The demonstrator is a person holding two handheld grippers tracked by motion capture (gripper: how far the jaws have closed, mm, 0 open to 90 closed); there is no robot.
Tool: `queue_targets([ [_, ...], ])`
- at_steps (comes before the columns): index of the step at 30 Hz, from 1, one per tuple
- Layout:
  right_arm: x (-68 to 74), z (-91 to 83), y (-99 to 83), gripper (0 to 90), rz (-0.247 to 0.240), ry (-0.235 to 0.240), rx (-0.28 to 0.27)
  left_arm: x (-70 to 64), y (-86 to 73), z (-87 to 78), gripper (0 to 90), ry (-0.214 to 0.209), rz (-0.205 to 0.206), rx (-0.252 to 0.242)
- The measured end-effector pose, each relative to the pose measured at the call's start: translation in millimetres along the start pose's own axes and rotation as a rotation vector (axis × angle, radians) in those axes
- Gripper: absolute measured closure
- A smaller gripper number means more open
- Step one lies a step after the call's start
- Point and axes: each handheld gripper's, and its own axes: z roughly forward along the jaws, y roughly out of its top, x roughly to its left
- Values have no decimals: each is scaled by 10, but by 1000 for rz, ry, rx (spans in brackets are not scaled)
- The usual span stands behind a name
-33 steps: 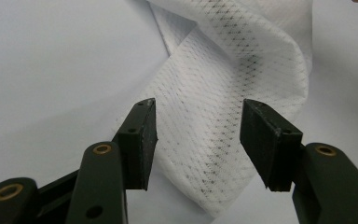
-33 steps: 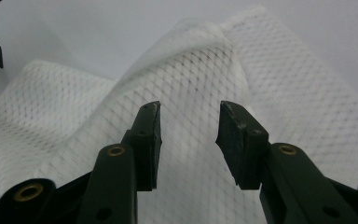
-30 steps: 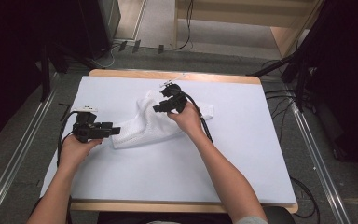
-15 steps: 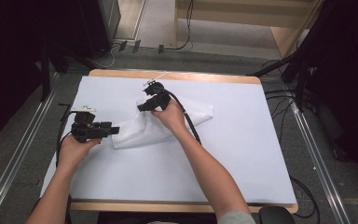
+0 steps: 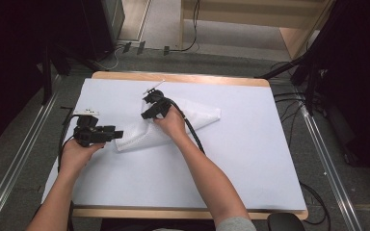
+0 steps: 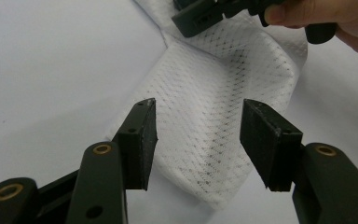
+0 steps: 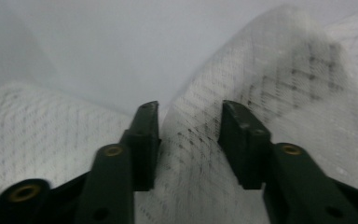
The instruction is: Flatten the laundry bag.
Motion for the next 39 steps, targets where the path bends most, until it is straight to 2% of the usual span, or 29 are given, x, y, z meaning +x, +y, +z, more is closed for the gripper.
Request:
queue_targets([
  [2,30,22,-20,681,-19,-17,4,0,0,-1,474,0,2,-1],
  [4,27,22,-24,770,-7,-19,5,2,-1,-1,474,1,1,-1],
  [7,-13,4,-26,898,23,19,6,2,-2,3,474,-1,0,-1],
  [9,-11,-17,-15,900,38,9,12,2,-1,2,474,-2,1,-1],
  [13,53,-162,6,900,8,11,-8,2,2,-3,475,5,2,-5],
  [16,138,-344,5,900,-30,21,-44,-9,6,-12,476,6,9,-8],
  [21,230,-602,-73,900,-56,37,-92,-28,10,-14,478,9,15,-13],
  [26,289,-811,-258,900,-69,57,-135,-44,15,-10,480,12,26,-12],
  [29,356,-910,-452,900,-89,62,-145,-50,19,-3,481,8,30,-15],
  [30,356,-910,-452,900,-89,62,-145,-58,22,0,481,9,30,-10],
  [31,375,-954,-553,900,-90,68,-150,-65,25,7,482,8,32,-12],
  [32,375,-954,-553,900,-90,68,-150,-75,28,14,482,8,35,-11],
  [34,387,-1000,-664,900,-93,73,-159,-100,41,36,487,0,38,-10],
  [36,387,-1036,-735,900,-89,78,-164,-132,61,67,510,-11,42,-12],
  [38,385,-1075,-802,900,-83,80,-166,-182,98,110,538,-12,62,-2],
  [39,367,-1104,-866,900,-77,92,-179,-209,120,131,596,-19,72,10],
])
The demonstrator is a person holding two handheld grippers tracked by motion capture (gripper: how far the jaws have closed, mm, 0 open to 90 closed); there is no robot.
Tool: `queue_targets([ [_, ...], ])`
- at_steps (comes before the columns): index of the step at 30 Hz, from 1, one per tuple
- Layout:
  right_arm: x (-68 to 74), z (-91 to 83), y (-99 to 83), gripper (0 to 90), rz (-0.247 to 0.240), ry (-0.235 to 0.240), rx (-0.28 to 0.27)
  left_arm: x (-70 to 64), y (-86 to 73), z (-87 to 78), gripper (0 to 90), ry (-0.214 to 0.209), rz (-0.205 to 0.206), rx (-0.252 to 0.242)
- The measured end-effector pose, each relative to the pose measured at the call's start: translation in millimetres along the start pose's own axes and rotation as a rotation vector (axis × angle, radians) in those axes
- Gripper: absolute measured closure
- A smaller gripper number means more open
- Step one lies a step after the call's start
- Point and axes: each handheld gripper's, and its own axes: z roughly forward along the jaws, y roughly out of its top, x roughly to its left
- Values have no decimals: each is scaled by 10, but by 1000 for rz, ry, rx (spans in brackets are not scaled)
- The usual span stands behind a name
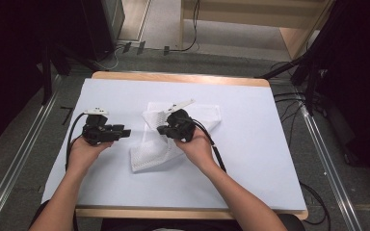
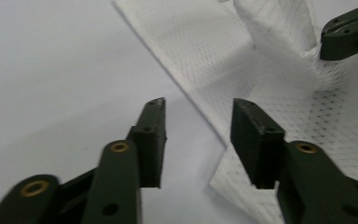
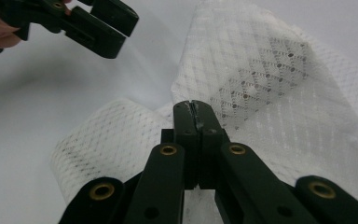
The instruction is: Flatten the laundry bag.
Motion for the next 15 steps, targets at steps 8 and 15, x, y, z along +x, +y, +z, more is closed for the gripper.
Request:
queue_targets([
  [8,-1,-42,-84,900,6,-5,-1,-92,186,223,867,-49,4,34],
  [15,-18,-53,-139,900,11,-13,2,-104,294,595,887,-87,32,73],
])
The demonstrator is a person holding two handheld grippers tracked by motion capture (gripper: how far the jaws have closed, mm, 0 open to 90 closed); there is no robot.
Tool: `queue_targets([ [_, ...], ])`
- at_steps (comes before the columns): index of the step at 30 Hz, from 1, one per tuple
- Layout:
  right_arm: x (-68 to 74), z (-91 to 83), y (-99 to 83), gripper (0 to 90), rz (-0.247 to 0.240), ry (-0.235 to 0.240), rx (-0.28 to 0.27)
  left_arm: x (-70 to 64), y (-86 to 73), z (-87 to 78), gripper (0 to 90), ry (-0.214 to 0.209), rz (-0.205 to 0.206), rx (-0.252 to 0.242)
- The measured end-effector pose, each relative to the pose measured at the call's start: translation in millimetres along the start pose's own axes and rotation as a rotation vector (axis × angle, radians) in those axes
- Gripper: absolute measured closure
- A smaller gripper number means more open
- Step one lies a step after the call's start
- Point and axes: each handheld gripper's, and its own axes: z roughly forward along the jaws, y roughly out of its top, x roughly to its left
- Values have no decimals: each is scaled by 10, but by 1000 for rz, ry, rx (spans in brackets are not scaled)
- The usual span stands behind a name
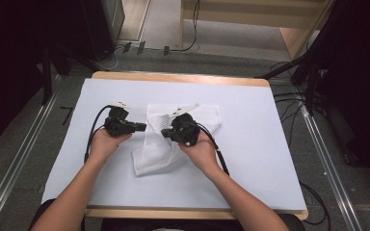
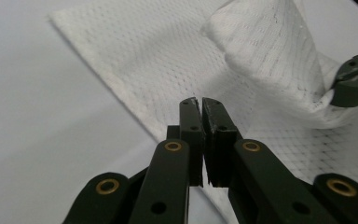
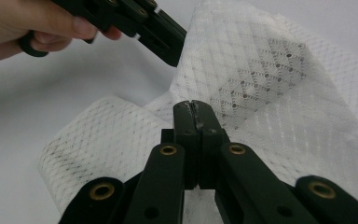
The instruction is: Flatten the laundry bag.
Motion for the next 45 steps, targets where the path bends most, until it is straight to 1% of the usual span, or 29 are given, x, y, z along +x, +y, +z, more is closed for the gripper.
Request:
queue_targets([
  [1,-3,0,-7,900,0,2,0,5,1,31,887,4,5,3],
  [3,-11,-3,-18,900,1,0,1,37,-14,108,887,-5,-10,7],
  [5,-15,-10,-28,900,9,4,1,53,-34,166,887,-12,-13,14],
  [7,-13,-25,-43,900,14,7,-2,32,-48,213,887,-8,0,33],
  [10,-16,-44,-67,900,19,11,-4,4,-66,263,886,24,27,70],
  [11,-17,-54,-79,900,22,11,-3,4,-78,276,887,27,33,69],
  [13,-17,-88,-109,900,29,9,-2,9,-77,278,891,27,28,68],
  [16,-9,-162,-165,900,31,7,-8,1,-81,280,900,34,38,67],
  [17,-14,-218,-213,900,37,2,-9,-3,-80,282,900,37,41,66],
  [18,-14,-218,-213,900,37,2,-9,0,-80,282,900,37,40,67],
  [22,-61,-358,-344,900,52,-13,-16,12,-79,282,900,34,35,67],
  [23,-70,-434,-405,900,68,-23,-13,8,-78,283,900,38,38,67],
  [25,-81,-468,-436,900,67,-25,-14,6,-77,284,900,39,39,69],
  [27,-85,-536,-510,900,83,-32,-11,9,-75,283,900,38,40,70],
  [31,-78,-628,-614,900,104,-34,-15,18,-75,287,900,37,34,65],
  [32,-76,-647,-637,900,103,-35,-16,19,-74,287,900,37,35,65],
  [35,-71,-701,-707,900,116,-37,-12,16,-73,290,900,42,35,61],
  [39,-65,-747,-797,898,135,-25,3,22,-72,287,900,40,38,65],
  [41,-62,-778,-824,857,136,-26,1,19,-71,289,900,40,35,63],
  [43,-65,-845,-840,827,144,-26,-9,17,-72,290,900,40,33,62],
  [45,-79,-920,-844,793,139,-33,-25,22,-71,287,900,39,34,65],
])
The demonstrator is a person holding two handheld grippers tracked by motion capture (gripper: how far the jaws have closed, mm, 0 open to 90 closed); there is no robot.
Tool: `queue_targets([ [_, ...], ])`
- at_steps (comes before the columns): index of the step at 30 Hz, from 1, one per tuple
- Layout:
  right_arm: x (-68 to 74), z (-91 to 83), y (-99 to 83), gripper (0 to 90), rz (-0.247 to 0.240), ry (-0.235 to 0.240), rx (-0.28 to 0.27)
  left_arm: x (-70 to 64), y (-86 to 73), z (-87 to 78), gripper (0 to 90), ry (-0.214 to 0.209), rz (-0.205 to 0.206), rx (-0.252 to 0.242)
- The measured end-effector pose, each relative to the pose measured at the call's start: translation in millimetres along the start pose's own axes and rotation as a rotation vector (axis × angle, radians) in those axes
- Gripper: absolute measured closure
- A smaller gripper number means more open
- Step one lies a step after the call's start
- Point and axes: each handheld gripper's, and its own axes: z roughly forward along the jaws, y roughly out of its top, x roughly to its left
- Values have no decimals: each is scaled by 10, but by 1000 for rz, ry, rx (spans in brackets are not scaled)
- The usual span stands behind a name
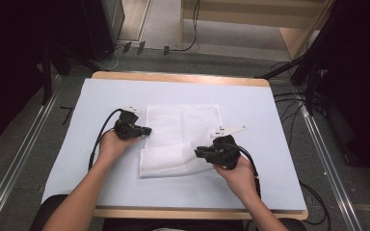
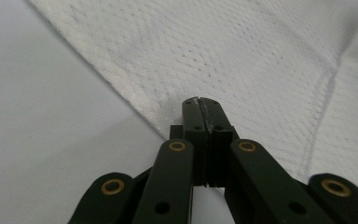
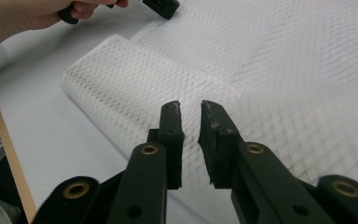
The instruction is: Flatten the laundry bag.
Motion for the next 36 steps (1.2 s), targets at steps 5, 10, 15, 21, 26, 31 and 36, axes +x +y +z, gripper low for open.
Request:
queue_targets([
  [5,-151,-115,18,790,27,-23,-17,9,0,0,900,-9,-16,-3],
  [10,-421,-140,27,785,60,-71,-26,1,19,-56,877,11,-19,-5],
  [15,-630,-138,40,744,57,-119,-42,-115,30,-193,850,-7,-2,-16],
  [21,-796,-94,20,707,81,-140,-16,-230,-15,-322,805,-41,4,-11],
  [26,-885,-34,-1,664,88,-163,-4,-254,-124,-366,734,-66,-23,-17],
  [31,-896,-29,-25,625,100,-146,-10,-328,-230,-404,665,-76,-17,9],
  [36,-912,46,-35,598,106,-149,17,-368,-290,-311,635,-70,-13,28],
])
